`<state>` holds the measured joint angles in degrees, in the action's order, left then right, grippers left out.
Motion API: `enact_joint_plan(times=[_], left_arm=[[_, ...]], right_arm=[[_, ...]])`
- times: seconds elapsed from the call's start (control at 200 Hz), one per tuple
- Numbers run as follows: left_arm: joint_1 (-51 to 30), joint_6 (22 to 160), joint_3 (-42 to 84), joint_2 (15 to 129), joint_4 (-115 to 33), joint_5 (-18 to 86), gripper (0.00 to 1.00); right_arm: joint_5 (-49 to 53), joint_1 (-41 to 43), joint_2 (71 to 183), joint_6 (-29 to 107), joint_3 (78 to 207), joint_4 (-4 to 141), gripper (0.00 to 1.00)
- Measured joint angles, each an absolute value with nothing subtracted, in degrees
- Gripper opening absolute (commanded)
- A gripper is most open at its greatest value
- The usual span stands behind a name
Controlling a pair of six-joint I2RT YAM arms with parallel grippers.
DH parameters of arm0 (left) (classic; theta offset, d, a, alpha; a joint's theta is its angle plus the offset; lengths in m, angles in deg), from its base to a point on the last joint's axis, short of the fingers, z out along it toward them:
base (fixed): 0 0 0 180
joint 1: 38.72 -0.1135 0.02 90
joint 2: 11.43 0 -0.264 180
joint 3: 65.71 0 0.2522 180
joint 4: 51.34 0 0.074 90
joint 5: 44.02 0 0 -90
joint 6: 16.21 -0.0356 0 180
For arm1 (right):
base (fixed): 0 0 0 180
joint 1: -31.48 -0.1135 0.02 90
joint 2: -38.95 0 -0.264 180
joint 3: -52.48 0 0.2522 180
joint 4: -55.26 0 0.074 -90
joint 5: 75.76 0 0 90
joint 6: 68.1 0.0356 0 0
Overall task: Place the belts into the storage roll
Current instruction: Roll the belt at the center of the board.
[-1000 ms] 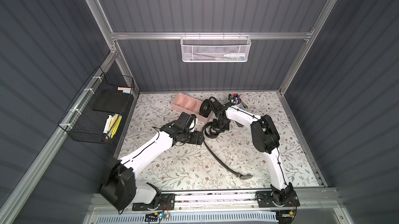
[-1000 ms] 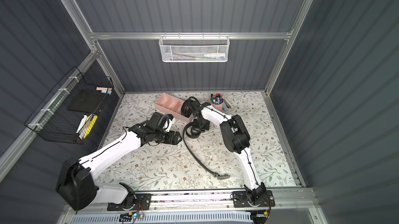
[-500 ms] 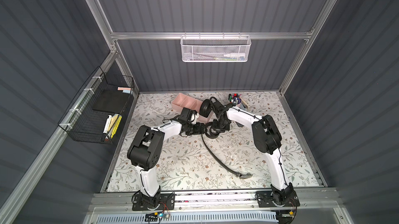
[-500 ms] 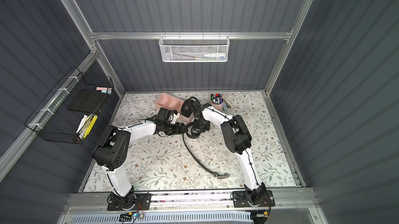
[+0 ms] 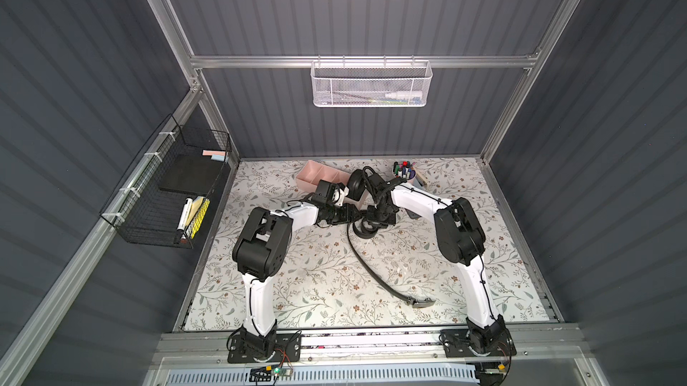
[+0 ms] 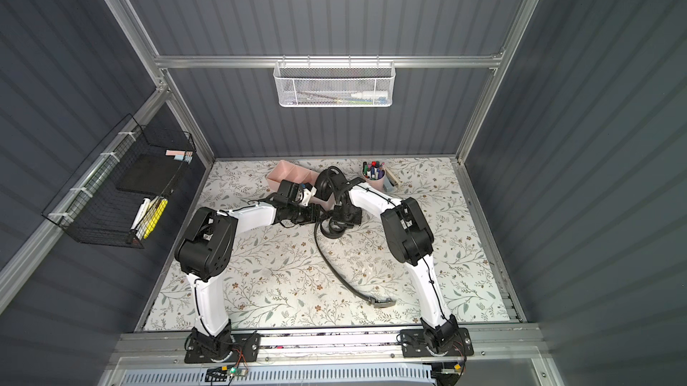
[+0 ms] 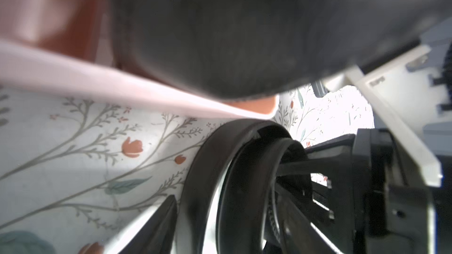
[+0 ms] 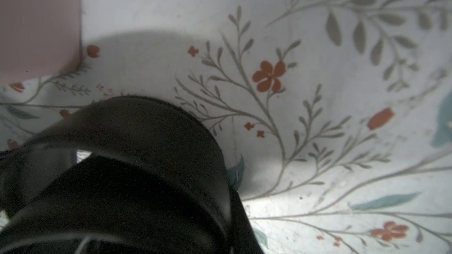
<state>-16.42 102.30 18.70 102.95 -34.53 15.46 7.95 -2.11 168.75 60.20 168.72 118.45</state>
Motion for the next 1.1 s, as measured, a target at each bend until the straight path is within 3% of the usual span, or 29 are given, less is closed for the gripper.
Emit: enact_joint_plan(times=[0.26,0.58,0.79,0.96,1.101], left_arm=[[-13.88,104.14,14.11,102.12,-39.16,15.74,0.62],[-11.61,106.24,13.81,100.9,-36.12,21.49,0.28],[-9.34,105.84,18.35,100.79,-27.09,28.79,0.01],[-8.48,104.69,21.98,100.97,-18.99,33.32,0.0],[-8.0,103.61,24.04,101.01,-13.35,35.85,0.0]], right_arm=[[7.82,-2.15,168.97,60.03,169.11,118.84,0.0],[9.18,-3.72,168.97,59.88,169.13,119.1,0.0],[8.76,-4.64,167.87,60.9,167.21,117.36,0.27],[5.48,-5.32,165.51,61.71,164.08,116.22,0.53],[4.11,-5.01,160.03,63.15,158.73,115.48,0.57]])
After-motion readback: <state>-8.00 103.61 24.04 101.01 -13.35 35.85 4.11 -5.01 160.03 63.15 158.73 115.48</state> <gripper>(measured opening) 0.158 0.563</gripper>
